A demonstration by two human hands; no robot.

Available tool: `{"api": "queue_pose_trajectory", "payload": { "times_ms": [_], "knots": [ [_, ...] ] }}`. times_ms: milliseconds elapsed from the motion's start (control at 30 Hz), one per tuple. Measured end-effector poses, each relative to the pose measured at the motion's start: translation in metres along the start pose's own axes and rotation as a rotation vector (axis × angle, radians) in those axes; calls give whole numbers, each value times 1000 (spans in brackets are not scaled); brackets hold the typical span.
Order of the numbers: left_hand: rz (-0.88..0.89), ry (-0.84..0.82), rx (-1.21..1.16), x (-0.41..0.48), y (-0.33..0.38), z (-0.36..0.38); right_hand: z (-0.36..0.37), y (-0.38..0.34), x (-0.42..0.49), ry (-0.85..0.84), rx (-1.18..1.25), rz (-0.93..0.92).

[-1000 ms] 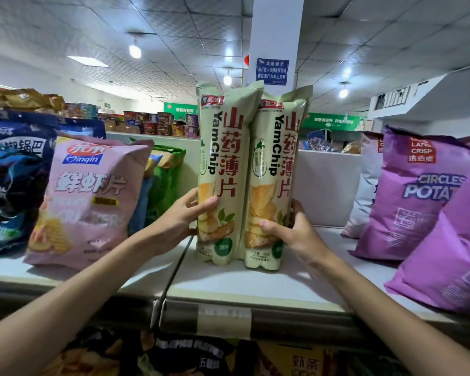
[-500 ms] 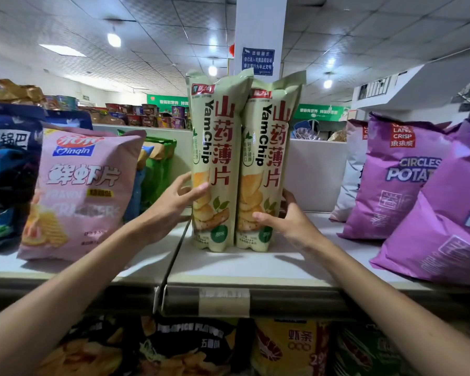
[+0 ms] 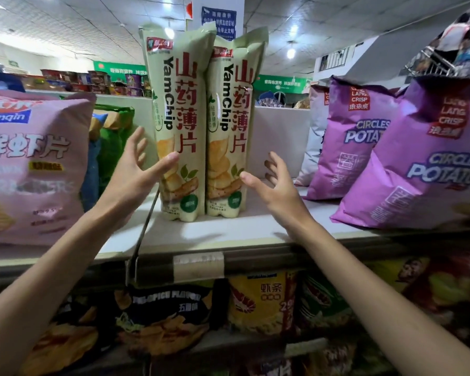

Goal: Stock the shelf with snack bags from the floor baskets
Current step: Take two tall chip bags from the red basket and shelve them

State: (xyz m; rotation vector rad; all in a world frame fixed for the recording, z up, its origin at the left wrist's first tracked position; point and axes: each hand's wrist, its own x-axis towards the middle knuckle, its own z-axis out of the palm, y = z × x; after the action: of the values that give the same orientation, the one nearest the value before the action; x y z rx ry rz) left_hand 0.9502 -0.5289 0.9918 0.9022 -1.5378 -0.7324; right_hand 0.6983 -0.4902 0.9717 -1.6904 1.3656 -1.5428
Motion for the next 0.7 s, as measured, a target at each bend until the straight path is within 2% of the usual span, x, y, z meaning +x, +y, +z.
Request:
{"api": "queue_pose_trajectory", "payload": {
  "times_ms": [100, 200, 333, 533, 700],
  "knots": [
    [186, 89, 98, -31, 20, 13, -19, -5, -32, 50, 116, -63],
    [361, 14, 47, -67, 47, 48, -53, -8, -76, 129, 206, -148],
    [417, -241, -79, -105, 87, 130, -122, -2, -140, 215, 263, -176],
    [351, -604, -291, -194, 119, 309, -287, 10, -274, 457, 161, -112],
    [290, -906, -436, -306, 149, 479, -447, 31, -429, 847, 121, 18]
  ]
}}
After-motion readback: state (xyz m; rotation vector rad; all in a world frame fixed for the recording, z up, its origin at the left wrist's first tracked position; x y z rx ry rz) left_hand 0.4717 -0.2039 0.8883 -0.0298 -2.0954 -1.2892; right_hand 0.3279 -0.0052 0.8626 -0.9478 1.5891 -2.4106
